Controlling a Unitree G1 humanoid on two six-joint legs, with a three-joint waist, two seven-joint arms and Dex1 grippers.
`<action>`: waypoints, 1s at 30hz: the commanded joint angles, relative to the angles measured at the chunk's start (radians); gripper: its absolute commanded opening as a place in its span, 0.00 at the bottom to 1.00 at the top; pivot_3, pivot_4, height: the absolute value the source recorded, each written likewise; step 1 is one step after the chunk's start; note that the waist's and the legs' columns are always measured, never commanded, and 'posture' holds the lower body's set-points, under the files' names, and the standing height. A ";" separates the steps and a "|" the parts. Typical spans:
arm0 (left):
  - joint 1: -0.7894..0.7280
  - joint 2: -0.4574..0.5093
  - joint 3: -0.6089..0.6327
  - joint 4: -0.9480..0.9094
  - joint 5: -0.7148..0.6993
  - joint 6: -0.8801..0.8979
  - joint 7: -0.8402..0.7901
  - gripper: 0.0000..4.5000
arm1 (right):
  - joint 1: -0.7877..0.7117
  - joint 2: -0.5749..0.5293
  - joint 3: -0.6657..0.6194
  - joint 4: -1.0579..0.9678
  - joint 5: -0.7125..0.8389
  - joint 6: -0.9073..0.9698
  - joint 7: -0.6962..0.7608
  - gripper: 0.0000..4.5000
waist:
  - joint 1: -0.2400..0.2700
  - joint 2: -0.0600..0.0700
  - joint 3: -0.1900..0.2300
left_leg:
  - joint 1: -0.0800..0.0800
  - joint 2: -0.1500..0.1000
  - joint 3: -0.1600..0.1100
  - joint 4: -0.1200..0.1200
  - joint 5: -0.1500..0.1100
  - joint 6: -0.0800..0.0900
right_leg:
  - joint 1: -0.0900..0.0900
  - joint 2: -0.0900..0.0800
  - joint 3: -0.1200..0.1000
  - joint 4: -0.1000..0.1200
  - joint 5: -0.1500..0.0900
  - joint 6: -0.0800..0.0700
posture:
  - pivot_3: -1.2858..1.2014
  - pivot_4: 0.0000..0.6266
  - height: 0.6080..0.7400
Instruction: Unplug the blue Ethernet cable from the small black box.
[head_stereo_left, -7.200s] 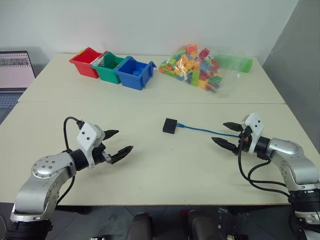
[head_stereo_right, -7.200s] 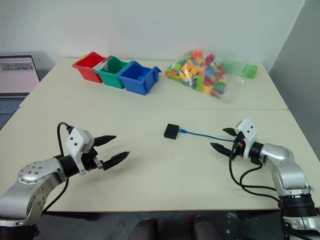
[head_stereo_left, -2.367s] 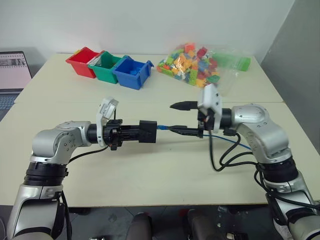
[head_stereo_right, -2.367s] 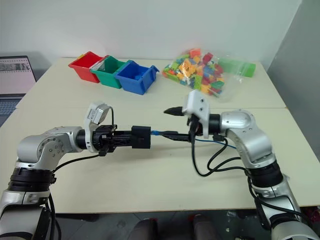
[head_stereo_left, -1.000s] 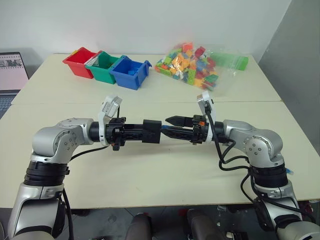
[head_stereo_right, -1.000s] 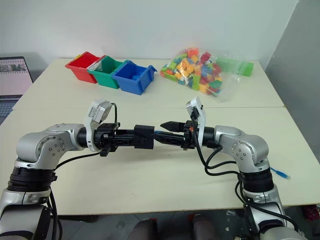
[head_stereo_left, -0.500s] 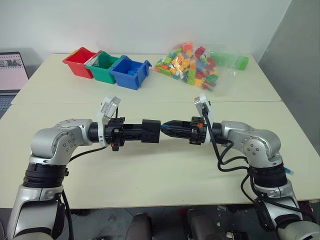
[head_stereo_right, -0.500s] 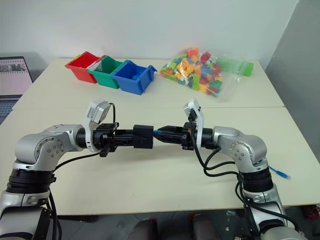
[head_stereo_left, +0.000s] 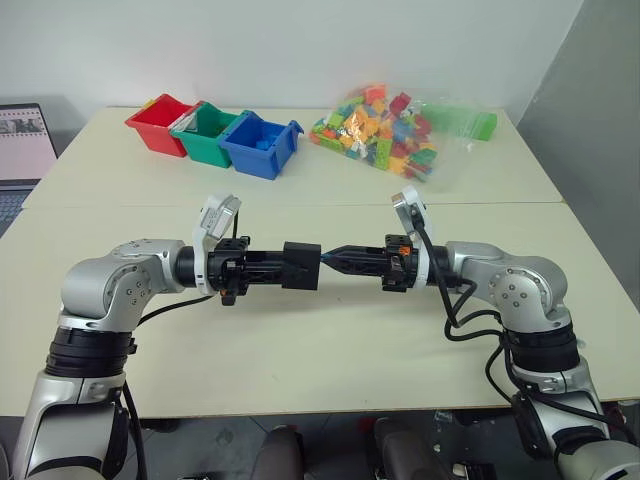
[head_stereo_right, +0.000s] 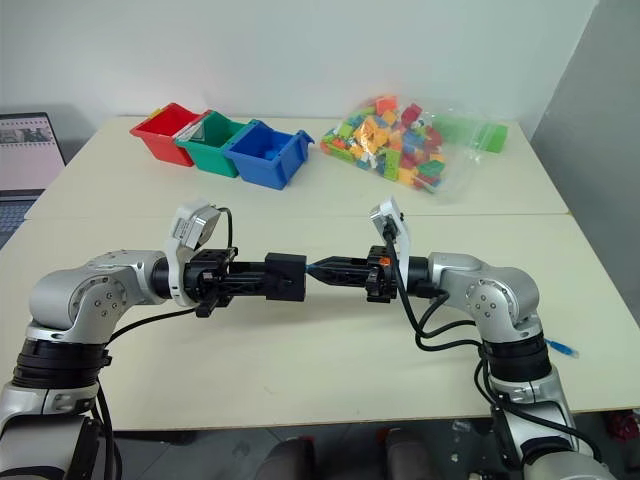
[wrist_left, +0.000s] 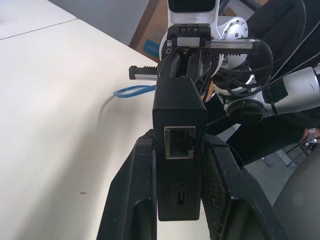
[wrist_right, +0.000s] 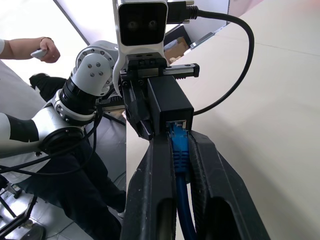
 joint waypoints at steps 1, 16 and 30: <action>-0.005 0.012 0.042 -0.022 -0.020 -0.001 0.012 0.18 | -0.012 -0.032 0.007 -0.004 -0.030 -0.031 0.004 0.02 | 0.000 0.000 0.000 | 0.000 0.000 0.000 0.000 0.000 0.000 | 0.000 0.000 0.000 0.000 0.000 0.000 | 0.52 0.24 1.00; 0.105 0.062 0.161 -0.030 -0.021 -0.007 0.081 0.18 | -0.030 -0.092 -0.032 0.265 -0.257 -0.314 -0.081 0.02 | 0.000 0.000 0.000 | -0.002 0.000 0.000 0.000 0.000 0.000 | -0.001 0.000 0.000 -0.003 0.000 0.000 | 0.52 0.24 1.00; 0.165 -0.013 0.184 -0.074 0.038 -0.121 0.247 0.18 | -0.217 0.021 -0.005 0.967 -0.688 -0.934 -0.355 0.30 | 0.000 0.000 0.000 | -0.005 0.000 0.004 0.000 0.000 0.000 | -0.002 -0.002 0.000 -0.003 0.003 -0.005 | 0.52 0.24 1.00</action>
